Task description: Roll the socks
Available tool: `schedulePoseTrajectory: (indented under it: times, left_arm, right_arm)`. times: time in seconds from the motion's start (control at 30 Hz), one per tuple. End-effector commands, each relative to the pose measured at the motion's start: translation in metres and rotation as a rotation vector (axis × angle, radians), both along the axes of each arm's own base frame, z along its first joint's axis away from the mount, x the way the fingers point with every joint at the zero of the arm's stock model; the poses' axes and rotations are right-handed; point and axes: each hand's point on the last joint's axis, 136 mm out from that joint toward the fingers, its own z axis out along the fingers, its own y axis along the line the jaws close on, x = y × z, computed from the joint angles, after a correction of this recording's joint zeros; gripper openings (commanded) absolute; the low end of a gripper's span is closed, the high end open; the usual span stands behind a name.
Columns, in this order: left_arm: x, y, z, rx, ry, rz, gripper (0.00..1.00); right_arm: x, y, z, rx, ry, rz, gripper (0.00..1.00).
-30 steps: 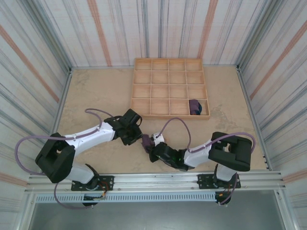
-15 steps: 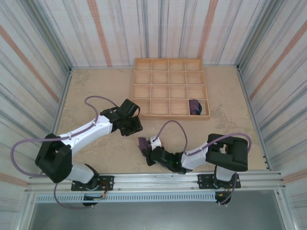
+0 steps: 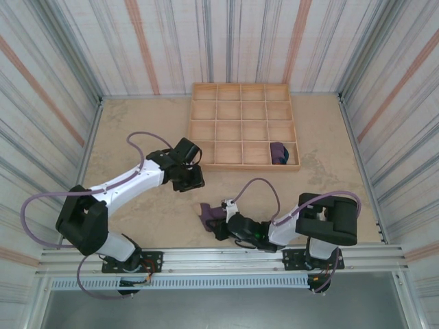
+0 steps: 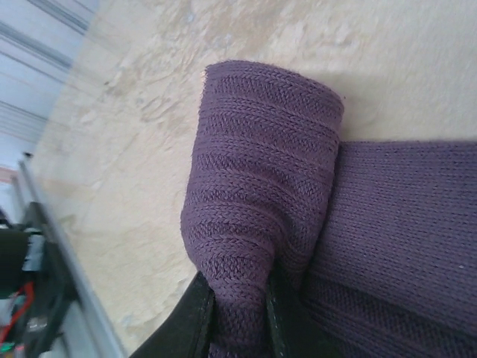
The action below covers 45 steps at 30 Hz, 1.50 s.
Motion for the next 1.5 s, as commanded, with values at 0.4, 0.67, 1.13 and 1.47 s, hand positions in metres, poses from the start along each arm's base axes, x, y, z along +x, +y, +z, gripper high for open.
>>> schedulePoseTrajectory:
  times: [0.4, 0.67, 1.13, 1.47]
  left_arm:
    - [-0.010, -0.015, 0.005, -0.023, 0.010, -0.023, 0.43]
    - [-0.017, -0.028, -0.001, -0.009, 0.070, -0.123, 0.38]
    - [-0.039, -0.033, -0.024, 0.013, 0.211, -0.335, 0.26]
    - [-0.071, 0.016, -0.014, 0.082, 0.234, -0.164, 0.35]
  right_arm:
    - [-0.091, -0.150, -0.144, -0.568, 0.643, -0.130, 0.00]
    - [-0.097, -0.167, -0.153, -0.682, 0.681, -0.171, 0.00]
    - [-0.098, -0.177, -0.159, -0.725, 0.678, -0.183, 0.00]
    - [-0.097, -0.180, -0.159, -0.742, 0.675, -0.193, 0.00]
